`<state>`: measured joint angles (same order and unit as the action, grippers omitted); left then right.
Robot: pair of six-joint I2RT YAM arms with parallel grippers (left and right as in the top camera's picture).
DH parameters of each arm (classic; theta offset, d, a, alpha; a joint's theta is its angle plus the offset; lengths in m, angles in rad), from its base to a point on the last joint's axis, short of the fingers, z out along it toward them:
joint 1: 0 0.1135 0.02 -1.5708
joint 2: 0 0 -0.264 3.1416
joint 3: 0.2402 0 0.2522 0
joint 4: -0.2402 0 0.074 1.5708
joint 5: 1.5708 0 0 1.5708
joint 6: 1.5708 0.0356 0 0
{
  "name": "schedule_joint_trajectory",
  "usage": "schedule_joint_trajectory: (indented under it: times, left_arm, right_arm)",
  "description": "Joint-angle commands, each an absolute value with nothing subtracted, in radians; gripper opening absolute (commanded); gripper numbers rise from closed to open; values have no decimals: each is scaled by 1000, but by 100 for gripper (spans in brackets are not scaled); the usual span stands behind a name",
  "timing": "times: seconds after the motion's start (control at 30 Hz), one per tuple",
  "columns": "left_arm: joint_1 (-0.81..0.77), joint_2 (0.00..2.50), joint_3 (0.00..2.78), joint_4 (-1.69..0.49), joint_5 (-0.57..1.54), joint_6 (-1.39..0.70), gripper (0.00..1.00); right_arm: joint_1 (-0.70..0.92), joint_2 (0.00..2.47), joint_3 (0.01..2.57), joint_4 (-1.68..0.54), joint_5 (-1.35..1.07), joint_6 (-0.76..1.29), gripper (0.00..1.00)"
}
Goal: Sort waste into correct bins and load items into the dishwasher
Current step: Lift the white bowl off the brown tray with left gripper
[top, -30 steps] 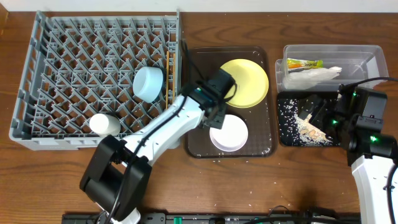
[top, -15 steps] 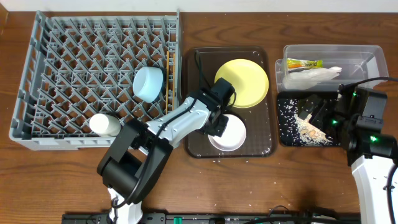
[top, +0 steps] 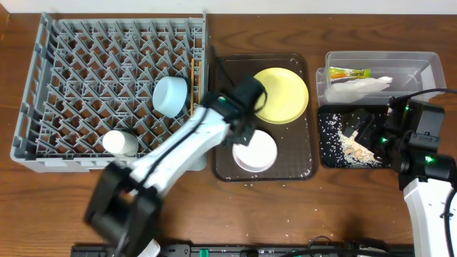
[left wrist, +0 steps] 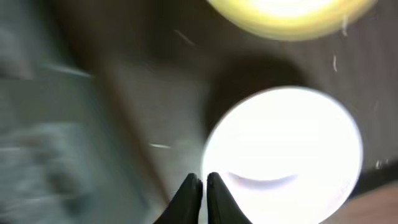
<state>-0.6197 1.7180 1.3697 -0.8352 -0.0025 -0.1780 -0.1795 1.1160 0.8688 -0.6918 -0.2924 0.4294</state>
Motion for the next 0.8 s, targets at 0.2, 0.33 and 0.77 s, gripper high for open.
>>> schedule_joint_trajectory:
  times: [0.2, 0.33, 0.77]
  left_arm:
    - [-500, 1523, 1396, -863, -496, -109, 7]
    - [-483, 1533, 1390, -839, -80, -109, 9]
    - [-666, 1850, 1346, -740, -133, -118, 40]
  right_arm:
    - [-182, 1106, 883, -693, -296, 433, 99]
    - [-182, 1106, 883, -693, -296, 433, 99]
    - [-182, 1106, 883, -693, -296, 433, 99]
